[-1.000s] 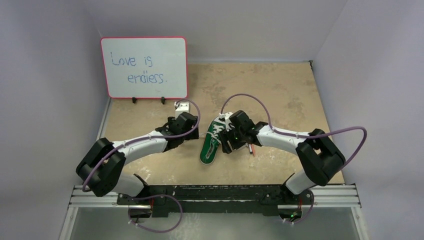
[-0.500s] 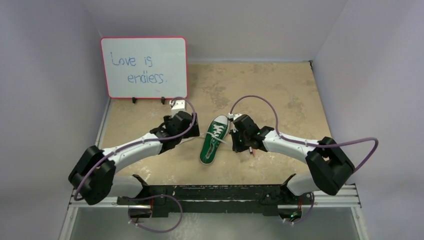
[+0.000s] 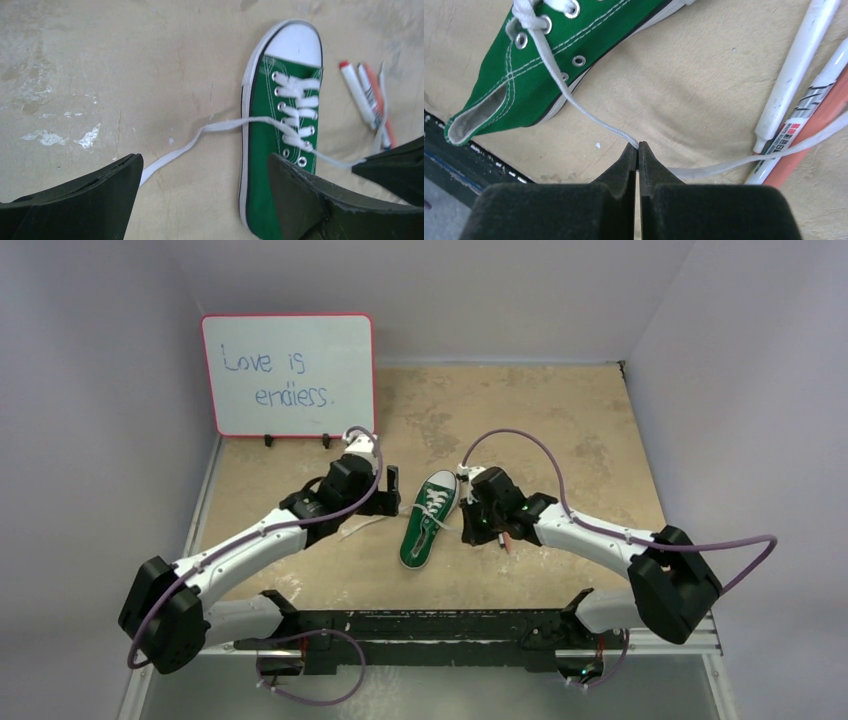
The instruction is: Tie the shoes
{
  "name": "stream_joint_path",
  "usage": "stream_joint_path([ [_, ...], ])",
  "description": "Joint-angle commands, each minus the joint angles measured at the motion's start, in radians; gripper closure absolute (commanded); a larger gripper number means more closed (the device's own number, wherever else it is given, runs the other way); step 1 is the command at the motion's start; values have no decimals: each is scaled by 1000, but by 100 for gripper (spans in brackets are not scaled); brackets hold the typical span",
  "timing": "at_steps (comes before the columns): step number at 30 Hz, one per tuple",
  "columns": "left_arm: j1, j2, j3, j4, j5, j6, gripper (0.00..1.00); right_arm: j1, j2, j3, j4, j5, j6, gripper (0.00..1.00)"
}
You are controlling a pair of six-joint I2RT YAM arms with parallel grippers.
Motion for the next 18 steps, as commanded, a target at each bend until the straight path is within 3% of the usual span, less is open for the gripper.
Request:
stream_joint_path([
  [1, 9, 51, 136, -114, 147, 217, 7, -2, -21, 57, -75, -63, -3, 100],
  [4, 11, 113, 257, -205, 174, 348, 8, -2, -79, 75, -105, -69, 39, 100],
  [7, 12, 269, 401, -391, 169, 501, 29, -3, -117, 79, -110, -69, 96, 100],
  [9, 12, 351, 460, -486, 144, 534, 34, -3, -124, 61, -73, -71, 111, 100],
  [14, 10, 252, 321, -309, 232, 627, 29, -2, -80, 104, -122, -51, 135, 100],
  [18, 11, 310, 292, -304, 272, 685, 27, -2, -61, 131, -163, -70, 137, 100],
])
